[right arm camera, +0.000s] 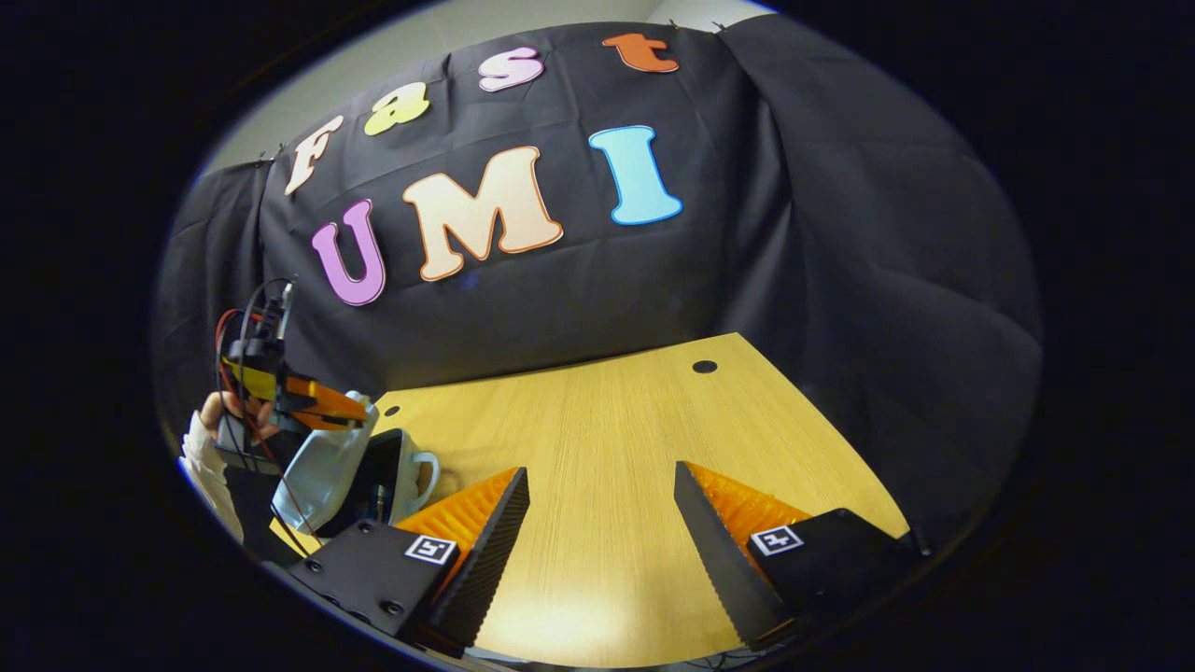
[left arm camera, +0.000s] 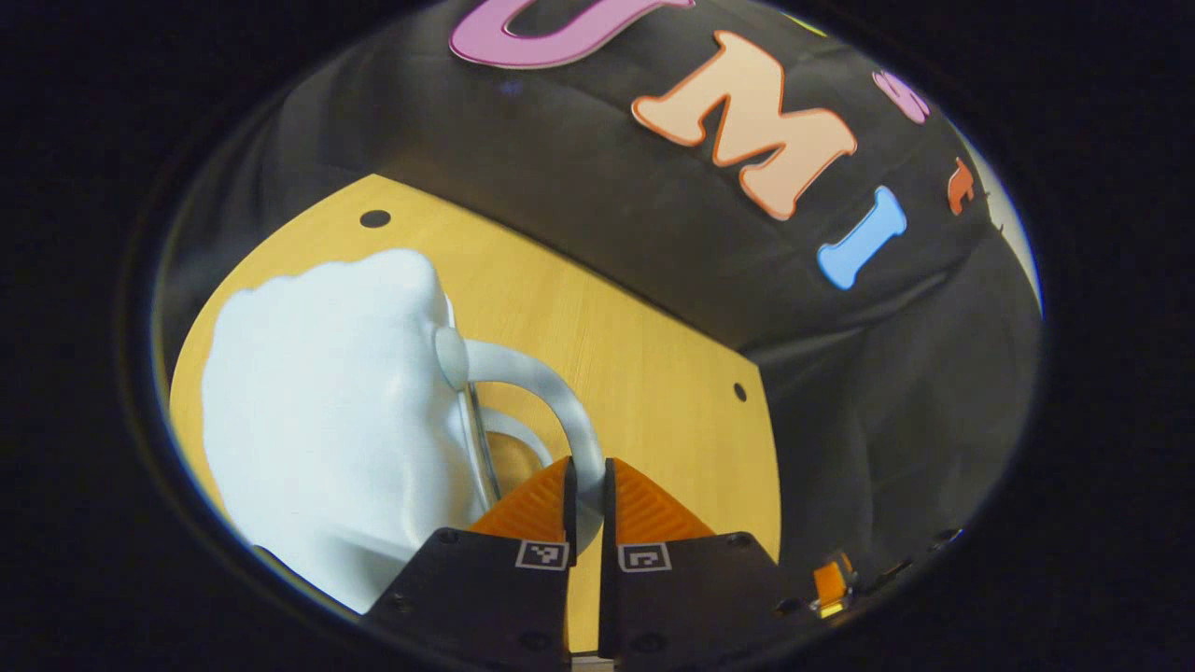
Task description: First open the suitcase, pack the skin care products into it, and then close the suitcase.
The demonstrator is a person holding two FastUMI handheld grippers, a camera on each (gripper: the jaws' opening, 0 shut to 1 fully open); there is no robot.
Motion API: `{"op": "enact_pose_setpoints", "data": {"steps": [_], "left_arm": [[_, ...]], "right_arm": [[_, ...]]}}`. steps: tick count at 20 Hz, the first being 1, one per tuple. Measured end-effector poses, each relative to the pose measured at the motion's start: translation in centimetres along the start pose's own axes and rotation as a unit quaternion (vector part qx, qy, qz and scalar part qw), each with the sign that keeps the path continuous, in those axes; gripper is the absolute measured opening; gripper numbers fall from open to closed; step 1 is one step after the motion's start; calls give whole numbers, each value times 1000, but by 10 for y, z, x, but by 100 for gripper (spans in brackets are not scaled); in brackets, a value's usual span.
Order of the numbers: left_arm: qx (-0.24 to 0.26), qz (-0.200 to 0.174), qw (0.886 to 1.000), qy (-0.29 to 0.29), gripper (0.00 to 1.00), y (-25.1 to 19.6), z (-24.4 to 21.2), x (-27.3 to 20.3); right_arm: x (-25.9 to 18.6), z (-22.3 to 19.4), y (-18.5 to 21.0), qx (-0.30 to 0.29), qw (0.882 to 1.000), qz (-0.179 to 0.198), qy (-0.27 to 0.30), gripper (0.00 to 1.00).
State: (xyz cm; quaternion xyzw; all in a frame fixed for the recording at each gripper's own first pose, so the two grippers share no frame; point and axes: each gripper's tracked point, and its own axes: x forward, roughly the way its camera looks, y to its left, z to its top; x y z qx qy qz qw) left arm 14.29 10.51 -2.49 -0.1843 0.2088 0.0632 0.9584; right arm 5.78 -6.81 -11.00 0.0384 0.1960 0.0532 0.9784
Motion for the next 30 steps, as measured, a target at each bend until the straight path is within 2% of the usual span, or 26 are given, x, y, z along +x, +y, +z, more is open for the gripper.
{"op": "enact_pose_setpoints", "data": {"steps": [3,4,5,7,8,9,11,12,15,20,30], "left_arm": [[21,21,999,26,7,5,-20,29],[22,24,999,32,8,7,-25,34],[27,21,999,34,10,9,-24,38],[28,3,999,35,19,2,-28,39],[39,9,999,31,38,2,-28,37],[53,18,998,29,37,2,-27,34],[75,36,996,30,77,2,-29,22],[95,55,994,27,91,6,-30,11],[155,90,984,17,93,8,-35,-18],[206,94,974,0,95,-12,-56,-53],[178,84,980,-9,96,-42,-98,-71]], "right_arm": [[-6,2,1,-7,1000,-5,-3,98],[-8,1,3,-9,1000,-5,-3,94],[-9,0,5,-11,1000,-4,-1,98],[-11,-2,13,-17,1000,0,2,98],[-12,-1,17,-20,1000,4,-1,98],[-12,2,21,-22,1000,7,-4,98],[-11,7,30,-23,1000,15,-10,98],[-10,9,35,-23,999,18,-14,98],[-9,16,47,-24,999,29,-24,98],[-10,28,60,-22,998,44,-40,98],[-16,37,59,-29,997,58,-48,98]]}}
